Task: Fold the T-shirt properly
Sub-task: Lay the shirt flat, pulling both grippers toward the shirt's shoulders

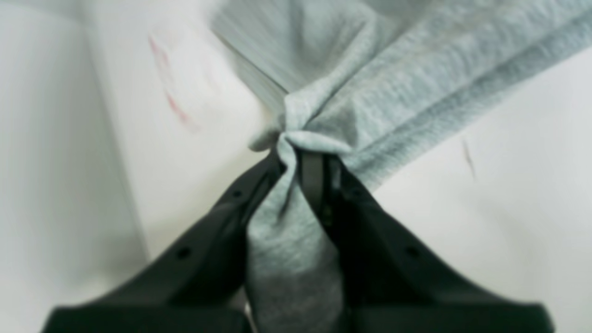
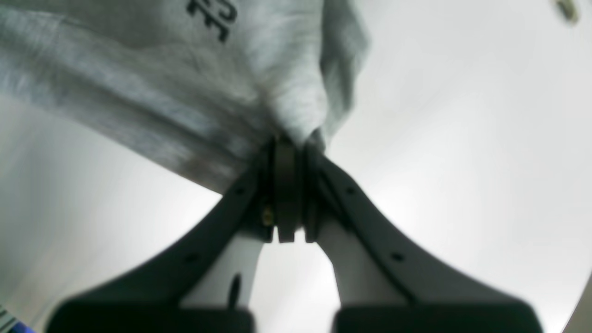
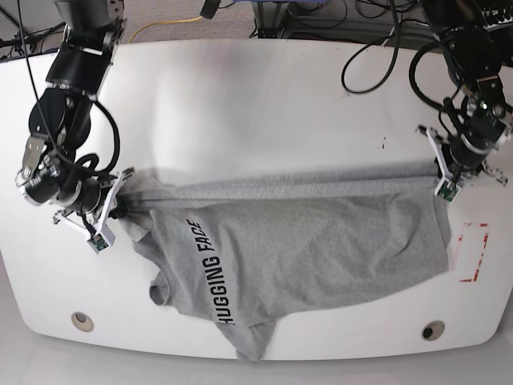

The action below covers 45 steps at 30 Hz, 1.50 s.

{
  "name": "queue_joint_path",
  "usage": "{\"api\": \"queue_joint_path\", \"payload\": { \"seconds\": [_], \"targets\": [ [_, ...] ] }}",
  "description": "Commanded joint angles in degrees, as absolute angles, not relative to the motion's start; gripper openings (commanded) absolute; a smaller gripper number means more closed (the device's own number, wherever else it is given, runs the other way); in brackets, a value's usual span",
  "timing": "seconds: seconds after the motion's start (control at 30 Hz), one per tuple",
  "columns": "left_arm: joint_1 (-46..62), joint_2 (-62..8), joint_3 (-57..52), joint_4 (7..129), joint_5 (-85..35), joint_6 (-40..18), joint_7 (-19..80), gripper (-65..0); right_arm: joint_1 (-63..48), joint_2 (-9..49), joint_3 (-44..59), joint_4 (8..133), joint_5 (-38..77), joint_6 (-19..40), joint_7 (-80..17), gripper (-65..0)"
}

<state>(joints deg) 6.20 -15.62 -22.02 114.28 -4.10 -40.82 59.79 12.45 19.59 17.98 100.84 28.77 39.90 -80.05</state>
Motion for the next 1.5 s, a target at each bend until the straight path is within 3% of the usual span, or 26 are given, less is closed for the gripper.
{"api": "queue_joint_path", "payload": {
  "seconds": [0.0,0.23,0.53,0.73,0.93,0.97,1.03,1.17,1.23,1.3,1.47],
  "targets": [
    [8.2,-16.7,-23.0,115.2,-2.4,-40.0,59.6,-65.0,10.1,19.5,20.0,104.0,27.6,40.0,-79.6,-65.0],
    [16.2,-16.7,-25.5,115.1,-2.2,-40.0,59.6,-65.0,-2.6,13.8,27.5,105.4,27.6,40.0,-79.3,-65.0],
    [21.9,-16.7,-26.4,112.5,-2.2,-40.0,59.5,-65.0,-11.1,9.6,34.9,107.1,27.7,40.0,-77.8,-65.0],
    [25.1,-16.7,-26.4,112.0,-2.2,-40.0,59.5,-65.0,-14.5,7.2,40.4,108.3,34.2,40.0,-77.8,-54.7],
    [26.4,-16.7,-26.2,112.0,-2.2,-40.0,59.5,-64.6,-16.6,6.9,42.1,108.6,40.7,40.0,-77.8,-30.4],
    [26.7,-16.7,-26.2,112.0,-2.2,-40.0,59.5,-62.5,-16.8,6.9,42.1,108.6,41.4,40.0,-77.8,-27.0],
    [27.5,-16.7,-25.5,112.0,-2.2,-40.0,59.5,-51.7,-17.9,6.9,43.0,108.6,42.9,40.0,-77.8,-19.8],
    [27.9,-16.8,-24.3,112.0,-2.2,-40.0,59.5,-26.5,-18.5,6.9,46.9,108.6,45.0,40.0,-77.8,-17.6],
    [27.9,-16.7,-24.4,112.0,-2.2,-40.0,59.5,-17.9,-18.4,7.0,47.5,108.6,45.1,40.0,-77.8,-17.6],
    [27.6,-16.7,-24.4,112.0,-2.3,-40.0,59.5,-15.1,-17.7,7.3,47.6,108.6,44.8,40.0,-77.8,-17.6],
    [27.2,-16.6,-24.6,112.5,-2.5,-40.0,59.5,-15.1,-12.9,9.3,47.6,108.3,42.9,40.0,-77.8,-17.6]
  ]
}}
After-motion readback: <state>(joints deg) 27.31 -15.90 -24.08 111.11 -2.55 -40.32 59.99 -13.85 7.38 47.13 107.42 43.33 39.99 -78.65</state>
